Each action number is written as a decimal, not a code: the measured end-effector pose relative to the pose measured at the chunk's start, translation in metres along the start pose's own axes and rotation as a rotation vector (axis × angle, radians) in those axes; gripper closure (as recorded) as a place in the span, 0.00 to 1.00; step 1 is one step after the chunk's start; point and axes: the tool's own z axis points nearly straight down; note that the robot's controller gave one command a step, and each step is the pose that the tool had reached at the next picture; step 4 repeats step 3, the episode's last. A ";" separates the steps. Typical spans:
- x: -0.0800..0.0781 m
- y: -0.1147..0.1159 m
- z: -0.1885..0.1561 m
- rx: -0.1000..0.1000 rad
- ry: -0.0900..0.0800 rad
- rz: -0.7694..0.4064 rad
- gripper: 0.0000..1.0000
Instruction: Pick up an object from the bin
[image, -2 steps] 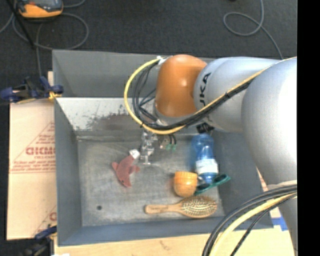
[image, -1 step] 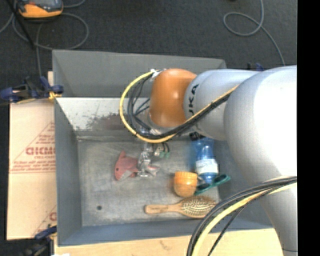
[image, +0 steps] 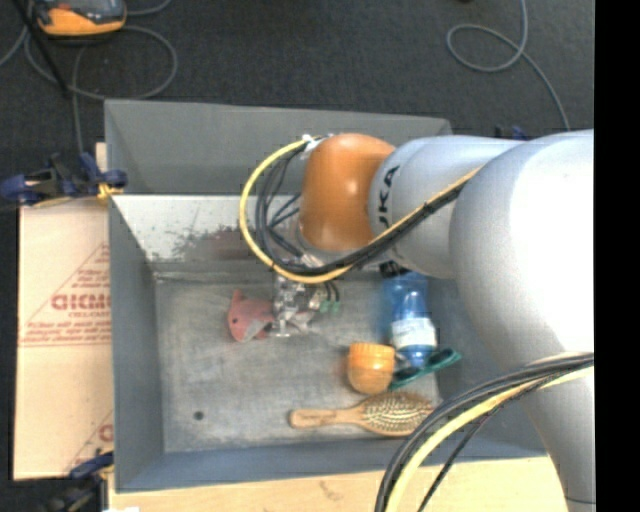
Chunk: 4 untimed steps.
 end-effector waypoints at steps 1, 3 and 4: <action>0.000 0.000 0.000 0.000 0.000 0.000 1.00; -0.011 -0.001 -0.133 0.002 0.010 0.023 1.00; -0.011 -0.001 -0.133 0.002 0.010 0.023 1.00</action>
Offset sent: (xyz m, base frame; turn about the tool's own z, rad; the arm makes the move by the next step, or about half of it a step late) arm 0.0073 0.0078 0.0809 0.0156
